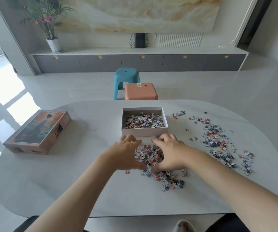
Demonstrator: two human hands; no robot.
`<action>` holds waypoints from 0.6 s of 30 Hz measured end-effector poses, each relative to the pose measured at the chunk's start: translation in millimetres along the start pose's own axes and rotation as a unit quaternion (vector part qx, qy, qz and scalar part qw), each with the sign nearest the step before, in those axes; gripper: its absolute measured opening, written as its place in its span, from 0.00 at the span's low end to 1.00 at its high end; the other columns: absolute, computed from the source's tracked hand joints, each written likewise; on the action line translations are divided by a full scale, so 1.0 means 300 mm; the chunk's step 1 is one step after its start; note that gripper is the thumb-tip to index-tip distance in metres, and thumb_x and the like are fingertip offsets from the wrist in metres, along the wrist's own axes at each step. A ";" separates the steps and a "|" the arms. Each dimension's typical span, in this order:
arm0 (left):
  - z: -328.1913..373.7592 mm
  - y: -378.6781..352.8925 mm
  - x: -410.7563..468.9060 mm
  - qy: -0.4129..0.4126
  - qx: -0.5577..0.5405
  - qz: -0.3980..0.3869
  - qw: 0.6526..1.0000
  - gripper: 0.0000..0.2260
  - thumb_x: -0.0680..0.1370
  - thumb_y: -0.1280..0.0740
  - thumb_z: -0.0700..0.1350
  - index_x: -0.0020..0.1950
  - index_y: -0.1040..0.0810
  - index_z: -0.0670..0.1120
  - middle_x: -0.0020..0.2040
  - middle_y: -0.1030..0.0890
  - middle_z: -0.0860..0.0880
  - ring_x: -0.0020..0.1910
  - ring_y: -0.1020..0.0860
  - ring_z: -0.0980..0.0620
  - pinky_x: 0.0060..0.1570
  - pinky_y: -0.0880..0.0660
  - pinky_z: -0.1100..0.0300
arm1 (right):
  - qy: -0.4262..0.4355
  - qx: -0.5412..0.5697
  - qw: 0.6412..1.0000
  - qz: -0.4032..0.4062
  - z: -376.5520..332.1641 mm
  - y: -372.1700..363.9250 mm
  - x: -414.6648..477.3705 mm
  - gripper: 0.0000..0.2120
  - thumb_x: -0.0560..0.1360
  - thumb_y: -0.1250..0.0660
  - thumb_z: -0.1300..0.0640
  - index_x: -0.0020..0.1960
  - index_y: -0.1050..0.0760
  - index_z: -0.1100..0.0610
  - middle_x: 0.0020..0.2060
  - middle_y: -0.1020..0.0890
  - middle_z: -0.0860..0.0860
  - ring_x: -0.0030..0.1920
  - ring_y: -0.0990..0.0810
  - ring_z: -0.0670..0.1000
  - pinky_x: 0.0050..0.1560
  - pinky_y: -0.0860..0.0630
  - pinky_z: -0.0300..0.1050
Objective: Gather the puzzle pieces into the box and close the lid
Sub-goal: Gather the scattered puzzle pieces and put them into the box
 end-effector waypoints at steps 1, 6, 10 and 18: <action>0.008 -0.006 0.003 -0.001 0.007 -0.003 1.000 0.40 0.68 0.32 0.68 0.75 0.38 0.54 0.67 0.36 0.52 0.67 0.39 0.50 0.65 0.31 0.49 | -0.004 -0.008 1.000 0.000 -0.004 -0.008 0.004 0.56 0.61 0.32 0.24 0.78 0.48 0.49 0.70 0.42 0.49 0.71 0.44 0.54 0.70 0.36 0.57; 0.040 0.006 0.039 -0.015 -0.083 0.066 0.994 0.20 0.74 0.30 0.51 0.66 0.25 0.50 0.57 0.29 0.49 0.59 0.31 0.50 0.60 0.28 0.51 | -0.013 0.091 0.995 0.030 -0.012 -0.010 0.059 0.38 0.71 0.31 0.35 0.75 0.38 0.49 0.60 0.35 0.50 0.63 0.33 0.53 0.63 0.29 0.53; 0.054 0.020 0.054 -0.009 -0.114 0.101 0.988 0.11 0.74 0.30 0.44 0.56 0.19 0.46 0.50 0.24 0.47 0.47 0.24 0.48 0.52 0.26 0.52 | 0.003 0.135 0.988 0.077 -0.032 0.006 0.069 0.19 0.76 0.30 0.48 0.66 0.25 0.48 0.52 0.31 0.48 0.56 0.26 0.54 0.57 0.26 0.51; 0.034 0.049 0.079 0.030 -0.159 0.125 0.979 0.06 0.74 0.31 0.41 0.49 0.18 0.50 0.46 0.20 0.51 0.41 0.24 0.53 0.40 0.26 0.63 | -0.017 0.208 0.967 0.148 0.001 0.050 0.065 0.06 0.74 0.27 0.59 0.49 0.18 0.50 0.47 0.22 0.45 0.48 0.21 0.49 0.48 0.28 0.39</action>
Point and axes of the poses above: each hand's wrist, its own x-axis towards the middle knuckle, its own y-axis out of the back of the hand, z = x × y, the point moved 8 cm from there along x, towards the middle knuckle
